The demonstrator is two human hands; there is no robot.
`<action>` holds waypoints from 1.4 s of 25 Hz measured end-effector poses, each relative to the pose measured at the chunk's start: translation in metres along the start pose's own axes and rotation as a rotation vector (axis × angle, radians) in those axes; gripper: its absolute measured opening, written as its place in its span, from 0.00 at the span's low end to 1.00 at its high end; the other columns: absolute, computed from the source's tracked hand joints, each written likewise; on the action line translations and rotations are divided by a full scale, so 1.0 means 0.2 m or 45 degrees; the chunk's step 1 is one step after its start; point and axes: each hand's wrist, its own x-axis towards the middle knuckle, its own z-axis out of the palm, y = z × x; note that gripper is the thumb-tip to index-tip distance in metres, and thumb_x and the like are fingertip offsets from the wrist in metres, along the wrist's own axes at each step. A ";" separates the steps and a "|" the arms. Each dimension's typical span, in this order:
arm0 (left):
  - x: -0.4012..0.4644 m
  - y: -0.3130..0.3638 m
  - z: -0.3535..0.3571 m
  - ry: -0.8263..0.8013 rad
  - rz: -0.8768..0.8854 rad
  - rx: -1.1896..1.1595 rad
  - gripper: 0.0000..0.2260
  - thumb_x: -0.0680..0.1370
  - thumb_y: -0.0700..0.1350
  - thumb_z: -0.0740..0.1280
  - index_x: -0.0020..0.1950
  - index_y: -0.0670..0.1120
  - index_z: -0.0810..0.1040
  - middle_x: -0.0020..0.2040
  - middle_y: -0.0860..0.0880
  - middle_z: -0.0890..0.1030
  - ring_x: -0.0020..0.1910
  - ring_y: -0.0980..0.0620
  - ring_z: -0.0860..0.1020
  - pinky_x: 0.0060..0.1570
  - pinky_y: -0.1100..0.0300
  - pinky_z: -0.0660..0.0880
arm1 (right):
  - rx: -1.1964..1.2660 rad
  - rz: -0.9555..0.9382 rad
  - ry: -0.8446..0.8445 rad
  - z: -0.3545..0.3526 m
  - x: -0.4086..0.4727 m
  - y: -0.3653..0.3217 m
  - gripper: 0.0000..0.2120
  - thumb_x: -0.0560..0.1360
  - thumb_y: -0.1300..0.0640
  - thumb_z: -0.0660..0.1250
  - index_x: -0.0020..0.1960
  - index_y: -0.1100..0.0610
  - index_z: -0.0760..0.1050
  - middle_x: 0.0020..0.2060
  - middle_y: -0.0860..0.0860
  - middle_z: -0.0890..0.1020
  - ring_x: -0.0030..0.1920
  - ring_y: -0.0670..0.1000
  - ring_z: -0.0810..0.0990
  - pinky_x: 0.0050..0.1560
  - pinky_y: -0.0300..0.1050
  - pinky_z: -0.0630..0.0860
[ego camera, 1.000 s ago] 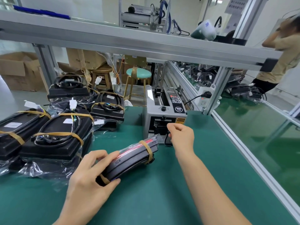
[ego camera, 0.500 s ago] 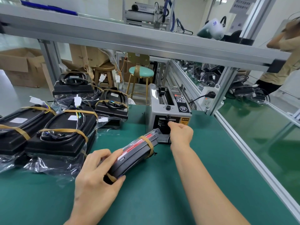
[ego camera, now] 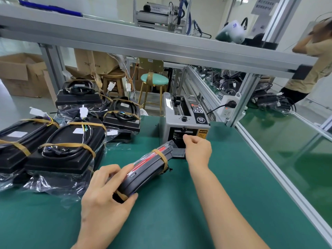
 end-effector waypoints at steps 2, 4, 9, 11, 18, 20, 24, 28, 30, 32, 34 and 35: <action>0.00 -0.01 0.00 -0.012 -0.001 0.015 0.34 0.52 0.31 0.81 0.56 0.48 0.83 0.48 0.57 0.71 0.45 0.53 0.72 0.54 0.74 0.64 | -0.037 0.023 0.074 0.03 0.00 -0.02 0.12 0.76 0.54 0.68 0.36 0.57 0.80 0.35 0.52 0.83 0.40 0.56 0.78 0.36 0.44 0.71; 0.00 -0.01 0.00 -0.002 0.006 -0.005 0.33 0.53 0.32 0.81 0.56 0.50 0.83 0.48 0.57 0.71 0.45 0.52 0.72 0.54 0.74 0.64 | -0.040 0.089 0.115 0.04 0.02 -0.03 0.14 0.75 0.53 0.69 0.32 0.49 0.76 0.30 0.45 0.77 0.39 0.52 0.76 0.38 0.42 0.67; 0.01 0.01 0.00 0.070 0.034 -0.055 0.30 0.57 0.40 0.73 0.58 0.56 0.78 0.48 0.58 0.70 0.44 0.53 0.72 0.53 0.76 0.63 | 0.161 0.266 0.141 0.10 0.04 -0.04 0.12 0.73 0.58 0.70 0.32 0.51 0.75 0.33 0.47 0.80 0.39 0.51 0.77 0.41 0.43 0.70; 0.01 0.00 0.00 0.060 0.028 -0.059 0.30 0.56 0.38 0.76 0.57 0.54 0.79 0.48 0.58 0.70 0.44 0.53 0.71 0.54 0.76 0.63 | 0.335 0.332 0.121 0.09 0.03 -0.06 0.13 0.72 0.60 0.70 0.31 0.52 0.73 0.30 0.46 0.77 0.35 0.49 0.75 0.40 0.43 0.70; 0.00 0.00 0.02 0.018 -0.021 -0.028 0.35 0.52 0.31 0.81 0.57 0.51 0.82 0.48 0.58 0.70 0.45 0.53 0.72 0.53 0.76 0.64 | 0.474 0.073 -0.686 -0.19 -0.27 -0.11 0.13 0.75 0.58 0.67 0.33 0.52 0.79 0.42 0.41 0.81 0.42 0.40 0.78 0.44 0.33 0.70; 0.00 0.01 0.01 0.028 -0.025 -0.046 0.37 0.53 0.31 0.81 0.57 0.55 0.80 0.48 0.58 0.70 0.46 0.53 0.73 0.53 0.76 0.64 | 0.272 -0.116 -0.930 -0.19 -0.41 -0.13 0.11 0.74 0.57 0.69 0.34 0.48 0.82 0.61 0.33 0.73 0.58 0.28 0.71 0.60 0.28 0.66; -0.01 0.03 0.01 0.024 -0.025 -0.053 0.35 0.54 0.31 0.80 0.58 0.53 0.81 0.47 0.58 0.71 0.46 0.53 0.73 0.52 0.74 0.65 | -0.061 -0.319 -0.868 -0.13 -0.55 -0.10 0.12 0.73 0.54 0.70 0.32 0.43 0.79 0.67 0.27 0.59 0.73 0.33 0.51 0.76 0.57 0.44; -0.02 0.04 0.00 0.021 -0.009 -0.047 0.33 0.54 0.31 0.79 0.57 0.49 0.82 0.46 0.55 0.72 0.44 0.51 0.73 0.47 0.64 0.70 | -0.104 -0.303 -0.842 -0.11 -0.57 -0.09 0.08 0.73 0.52 0.70 0.35 0.46 0.78 0.69 0.28 0.58 0.71 0.29 0.45 0.74 0.57 0.36; -0.02 0.04 0.00 0.024 -0.009 -0.057 0.33 0.55 0.31 0.79 0.57 0.49 0.82 0.46 0.55 0.71 0.44 0.50 0.74 0.46 0.62 0.71 | -0.125 -0.308 -0.843 -0.10 -0.58 -0.09 0.08 0.73 0.52 0.70 0.35 0.45 0.78 0.70 0.29 0.58 0.70 0.27 0.44 0.73 0.56 0.35; -0.01 0.04 0.00 0.034 -0.017 -0.068 0.33 0.55 0.31 0.79 0.57 0.50 0.82 0.46 0.57 0.70 0.43 0.51 0.74 0.46 0.62 0.71 | -0.137 -0.298 -0.849 -0.10 -0.58 -0.09 0.09 0.73 0.52 0.70 0.34 0.45 0.78 0.70 0.30 0.58 0.69 0.26 0.44 0.73 0.56 0.35; -0.01 0.04 0.00 0.040 -0.024 -0.079 0.32 0.55 0.31 0.79 0.57 0.50 0.81 0.47 0.58 0.70 0.43 0.51 0.74 0.45 0.62 0.71 | -0.159 -0.294 -0.840 -0.09 -0.58 -0.09 0.10 0.73 0.52 0.70 0.33 0.47 0.78 0.71 0.30 0.58 0.69 0.26 0.44 0.73 0.56 0.35; -0.02 0.04 0.00 0.038 -0.026 -0.080 0.33 0.55 0.31 0.79 0.57 0.50 0.81 0.47 0.58 0.70 0.43 0.51 0.74 0.45 0.62 0.71 | -0.171 -0.300 -0.825 -0.09 -0.58 -0.09 0.10 0.73 0.52 0.70 0.33 0.48 0.78 0.71 0.31 0.58 0.70 0.27 0.44 0.73 0.56 0.36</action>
